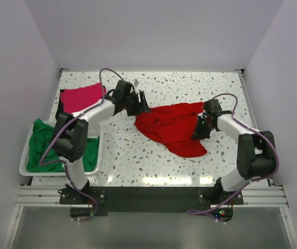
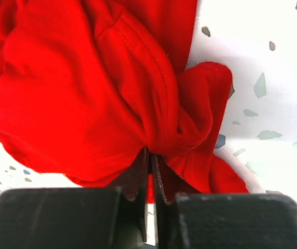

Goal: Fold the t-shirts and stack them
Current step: Flatten the tshirt out

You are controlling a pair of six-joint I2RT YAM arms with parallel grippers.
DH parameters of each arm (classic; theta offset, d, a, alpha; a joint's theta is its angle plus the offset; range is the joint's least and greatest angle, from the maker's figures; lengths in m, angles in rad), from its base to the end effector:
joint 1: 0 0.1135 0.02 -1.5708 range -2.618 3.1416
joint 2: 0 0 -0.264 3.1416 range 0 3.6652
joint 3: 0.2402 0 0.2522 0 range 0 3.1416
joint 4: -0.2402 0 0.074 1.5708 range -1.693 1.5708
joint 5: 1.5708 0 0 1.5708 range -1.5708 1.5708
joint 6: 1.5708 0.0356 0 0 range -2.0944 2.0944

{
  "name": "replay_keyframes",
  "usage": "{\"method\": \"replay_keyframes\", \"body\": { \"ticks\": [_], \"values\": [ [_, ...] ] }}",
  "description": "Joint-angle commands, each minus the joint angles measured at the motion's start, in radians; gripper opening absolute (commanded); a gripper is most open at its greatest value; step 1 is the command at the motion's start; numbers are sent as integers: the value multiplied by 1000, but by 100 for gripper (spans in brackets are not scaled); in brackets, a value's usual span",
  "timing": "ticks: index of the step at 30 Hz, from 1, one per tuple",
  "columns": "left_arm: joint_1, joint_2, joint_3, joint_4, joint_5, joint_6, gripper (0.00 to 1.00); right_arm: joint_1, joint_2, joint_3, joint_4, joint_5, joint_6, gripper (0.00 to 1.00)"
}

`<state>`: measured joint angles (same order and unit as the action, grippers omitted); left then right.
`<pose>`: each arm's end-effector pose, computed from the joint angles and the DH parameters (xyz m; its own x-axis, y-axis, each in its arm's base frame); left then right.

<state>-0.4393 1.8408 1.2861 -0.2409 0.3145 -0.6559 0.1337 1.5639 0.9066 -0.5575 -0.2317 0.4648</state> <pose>0.3625 -0.1825 0.2129 -0.8785 -0.2280 -0.4199 0.0816 0.7944 -0.6019 0.2830 0.0463 0.1735 -0.9241 0.3159 -0.2151 0.2295 0.9087 0.3486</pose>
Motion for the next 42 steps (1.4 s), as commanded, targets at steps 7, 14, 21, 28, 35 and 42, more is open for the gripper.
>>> {"method": "replay_keyframes", "body": {
  "ticks": [7, 14, 21, 28, 35, 42],
  "values": [
    [-6, 74, 124, -163, -217, 85, 60, 0, -134, 94, -139, 87, 3, 0],
    [-4, 120, 142, -212, -266, 101, 56, -9, -206, 115, -203, 117, 23, 0],
    [-6, 161, 128, -141, -196, 72, 55, -13, -205, 126, -211, 115, 32, 0],
    [-4, 181, 114, -49, -114, 27, 26, -20, -208, 175, -229, 121, 37, 0],
    [31, 123, 216, 20, -58, -76, 0, -80, -208, 377, -295, 144, 11, 0],
    [172, -76, 182, 195, 105, -292, 0, -256, -140, 716, -381, 100, -35, 0]
  ]
}}
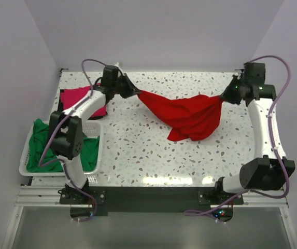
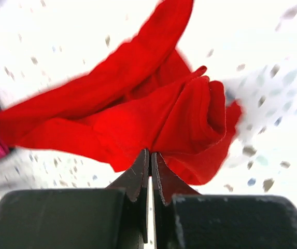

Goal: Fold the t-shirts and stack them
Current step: Flatten the tshirt out

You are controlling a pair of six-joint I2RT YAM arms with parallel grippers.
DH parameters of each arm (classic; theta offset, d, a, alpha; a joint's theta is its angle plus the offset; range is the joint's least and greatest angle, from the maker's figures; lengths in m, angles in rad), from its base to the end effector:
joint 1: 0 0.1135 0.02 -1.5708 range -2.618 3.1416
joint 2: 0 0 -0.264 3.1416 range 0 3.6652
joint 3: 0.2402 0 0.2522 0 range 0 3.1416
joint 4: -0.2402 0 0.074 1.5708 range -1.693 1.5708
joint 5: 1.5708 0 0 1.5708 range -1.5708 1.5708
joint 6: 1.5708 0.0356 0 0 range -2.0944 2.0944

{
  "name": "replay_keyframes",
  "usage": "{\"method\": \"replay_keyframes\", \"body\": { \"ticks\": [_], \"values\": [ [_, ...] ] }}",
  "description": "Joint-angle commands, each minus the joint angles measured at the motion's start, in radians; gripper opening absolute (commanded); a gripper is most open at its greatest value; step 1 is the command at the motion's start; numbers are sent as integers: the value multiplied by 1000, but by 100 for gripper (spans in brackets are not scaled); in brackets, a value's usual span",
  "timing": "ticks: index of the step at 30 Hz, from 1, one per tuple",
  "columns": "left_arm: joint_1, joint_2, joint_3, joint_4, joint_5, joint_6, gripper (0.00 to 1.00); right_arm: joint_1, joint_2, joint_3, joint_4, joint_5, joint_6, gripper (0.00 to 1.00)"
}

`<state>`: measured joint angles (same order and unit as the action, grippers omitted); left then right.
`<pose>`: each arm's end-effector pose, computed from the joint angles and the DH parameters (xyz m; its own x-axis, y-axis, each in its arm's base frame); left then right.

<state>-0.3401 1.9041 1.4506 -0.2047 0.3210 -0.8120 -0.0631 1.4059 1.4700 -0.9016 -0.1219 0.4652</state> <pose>0.4093 -0.1567 0.2437 -0.7972 -0.4483 -0.4043 -0.0387 0.7063 -0.7069 0.2902 -0.0140 0.3683 -0.6710 0.4886 -0.5577 0.3160 0.8689 0.3810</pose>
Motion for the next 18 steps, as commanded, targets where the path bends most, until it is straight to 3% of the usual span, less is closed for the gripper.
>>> {"method": "replay_keyframes", "body": {
  "ticks": [1, 5, 7, 10, 13, 16, 17, 18],
  "values": [
    [105, -158, 7, 189, 116, -156, 0, -90, 25, 189, -46, -19, -37, 0],
    [183, -255, -87, 284, 176, -243, 0, -141, 38, 346, -95, -7, -56, 0],
    [216, -316, -154, 277, 178, -254, 0, -145, 15, 346, -106, 27, -63, 0],
    [231, -355, -246, 208, 182, -211, 0, -147, -33, 224, -89, 76, -63, 0],
    [231, -373, -412, 211, 197, -193, 0, -145, -99, -3, -56, 61, -51, 0],
    [231, -392, -550, 138, 156, -122, 18, -147, -134, -225, -20, 25, -40, 0],
    [230, -395, -568, 113, 142, -95, 32, -146, -130, -306, -20, 19, -37, 0],
    [230, -395, -585, 79, 118, -51, 37, -147, -124, -341, -14, 8, -39, 1]
  ]
}}
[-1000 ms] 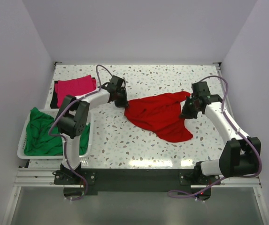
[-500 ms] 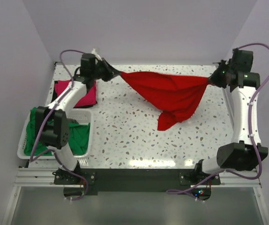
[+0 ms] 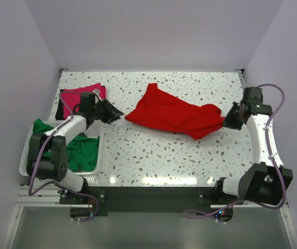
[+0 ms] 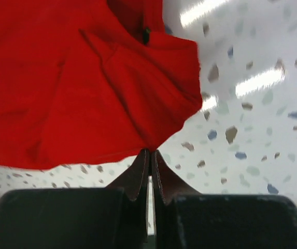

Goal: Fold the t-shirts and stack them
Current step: Flatten the tshirt out

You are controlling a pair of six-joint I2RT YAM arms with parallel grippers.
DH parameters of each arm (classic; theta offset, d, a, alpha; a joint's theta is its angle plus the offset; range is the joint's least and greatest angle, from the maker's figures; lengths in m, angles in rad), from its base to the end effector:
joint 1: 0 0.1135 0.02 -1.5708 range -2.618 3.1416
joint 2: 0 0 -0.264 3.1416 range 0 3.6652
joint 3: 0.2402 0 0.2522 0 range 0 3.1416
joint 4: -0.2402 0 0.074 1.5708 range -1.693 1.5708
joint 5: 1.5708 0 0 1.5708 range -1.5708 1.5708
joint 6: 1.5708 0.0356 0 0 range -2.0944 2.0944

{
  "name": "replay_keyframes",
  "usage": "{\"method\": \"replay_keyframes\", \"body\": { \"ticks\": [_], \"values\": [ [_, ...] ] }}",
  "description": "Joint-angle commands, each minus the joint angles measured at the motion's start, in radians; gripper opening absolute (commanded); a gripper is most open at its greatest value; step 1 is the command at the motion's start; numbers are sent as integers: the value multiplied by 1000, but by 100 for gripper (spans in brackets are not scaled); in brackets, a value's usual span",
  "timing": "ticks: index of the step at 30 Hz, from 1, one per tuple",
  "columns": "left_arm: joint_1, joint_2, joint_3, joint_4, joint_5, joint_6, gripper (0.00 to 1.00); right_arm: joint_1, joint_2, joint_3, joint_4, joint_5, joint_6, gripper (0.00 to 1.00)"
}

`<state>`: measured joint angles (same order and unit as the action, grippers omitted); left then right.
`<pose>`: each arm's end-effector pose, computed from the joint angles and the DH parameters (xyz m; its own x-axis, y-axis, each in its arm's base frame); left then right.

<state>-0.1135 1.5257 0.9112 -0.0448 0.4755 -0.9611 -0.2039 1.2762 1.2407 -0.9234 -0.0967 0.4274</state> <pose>0.3224 -0.0532 0.2203 -0.7258 -0.6509 -0.2227 -0.2354 0.5392 -0.8086 0.2486 -0.0479 0.3278 -0.6685 0.5595 -0.4900 0.4663 0.8285 0.3100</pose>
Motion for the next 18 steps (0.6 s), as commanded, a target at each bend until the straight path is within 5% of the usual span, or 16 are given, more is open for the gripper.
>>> {"method": "replay_keyframes", "body": {
  "ticks": [1, 6, 12, 18],
  "values": [
    [2, -19, -52, -120, -40, 120, 41, -6, 12, -141, 11, -29, -3, 4],
    [-50, -24, 17, -174, -127, 279, 47, -5, 60, -222, 35, -52, -9, 8],
    [-322, 148, 287, -350, -282, 467, 42, -5, 95, -207, 46, -83, -16, 9],
    [-469, 290, 426, -527, -373, 541, 40, -6, 92, -198, 46, -78, -18, 9]
  ]
}}
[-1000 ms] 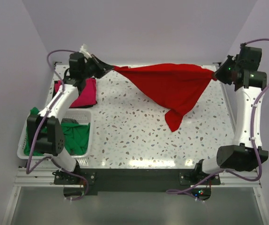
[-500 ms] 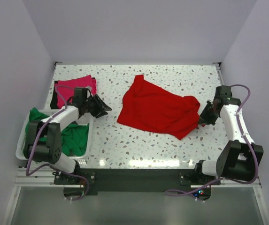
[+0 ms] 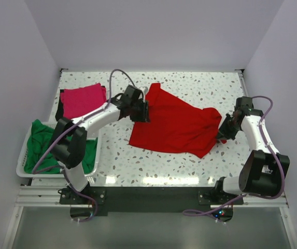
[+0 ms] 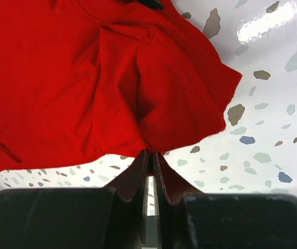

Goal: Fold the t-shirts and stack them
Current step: Flatten the tshirt out

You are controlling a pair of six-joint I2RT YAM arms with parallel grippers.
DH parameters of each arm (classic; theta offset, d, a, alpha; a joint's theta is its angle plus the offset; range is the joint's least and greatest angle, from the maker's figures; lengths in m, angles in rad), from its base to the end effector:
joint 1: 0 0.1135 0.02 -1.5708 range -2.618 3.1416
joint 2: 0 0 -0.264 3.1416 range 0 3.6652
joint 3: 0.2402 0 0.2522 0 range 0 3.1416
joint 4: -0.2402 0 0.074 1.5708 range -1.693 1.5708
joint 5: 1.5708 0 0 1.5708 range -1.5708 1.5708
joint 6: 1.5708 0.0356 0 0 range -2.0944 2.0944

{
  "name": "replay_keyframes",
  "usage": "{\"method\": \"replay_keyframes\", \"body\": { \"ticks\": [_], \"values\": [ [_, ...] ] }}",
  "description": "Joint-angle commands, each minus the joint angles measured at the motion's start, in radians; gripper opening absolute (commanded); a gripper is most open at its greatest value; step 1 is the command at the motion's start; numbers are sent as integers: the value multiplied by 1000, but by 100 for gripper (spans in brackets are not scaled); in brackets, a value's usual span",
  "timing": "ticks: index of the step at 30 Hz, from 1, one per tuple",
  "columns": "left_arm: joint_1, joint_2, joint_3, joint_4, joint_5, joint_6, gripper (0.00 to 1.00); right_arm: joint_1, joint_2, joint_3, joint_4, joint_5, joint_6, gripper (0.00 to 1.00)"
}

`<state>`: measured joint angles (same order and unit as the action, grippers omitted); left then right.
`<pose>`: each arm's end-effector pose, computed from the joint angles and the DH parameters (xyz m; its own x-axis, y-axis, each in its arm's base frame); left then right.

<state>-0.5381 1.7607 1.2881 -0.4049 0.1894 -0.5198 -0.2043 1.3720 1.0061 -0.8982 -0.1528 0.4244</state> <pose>0.3271 -0.2030 0.2309 -0.8745 -0.0461 -0.4827 0.1985 0.8742 -0.4431 0.2469 -0.0456 0.2366 -0.7866 0.5786 -0.2154 0.5261 0.8108 0.2565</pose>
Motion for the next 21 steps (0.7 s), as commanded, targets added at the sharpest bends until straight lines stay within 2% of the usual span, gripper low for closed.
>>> {"method": "replay_keyframes", "body": {
  "ticks": [1, 9, 21],
  "values": [
    [-59, 68, 54, -178, -90, 109, 40, -6, -2, 32, 27, -25, -15, 10],
    [-167, 146, 22, -233, -110, 112, 39, -4, -8, 11, 39, -47, -10, 11],
    [-212, 191, 20, -268, -188, 64, 38, -4, -44, -32, 36, -53, -29, 13]
  ]
}}
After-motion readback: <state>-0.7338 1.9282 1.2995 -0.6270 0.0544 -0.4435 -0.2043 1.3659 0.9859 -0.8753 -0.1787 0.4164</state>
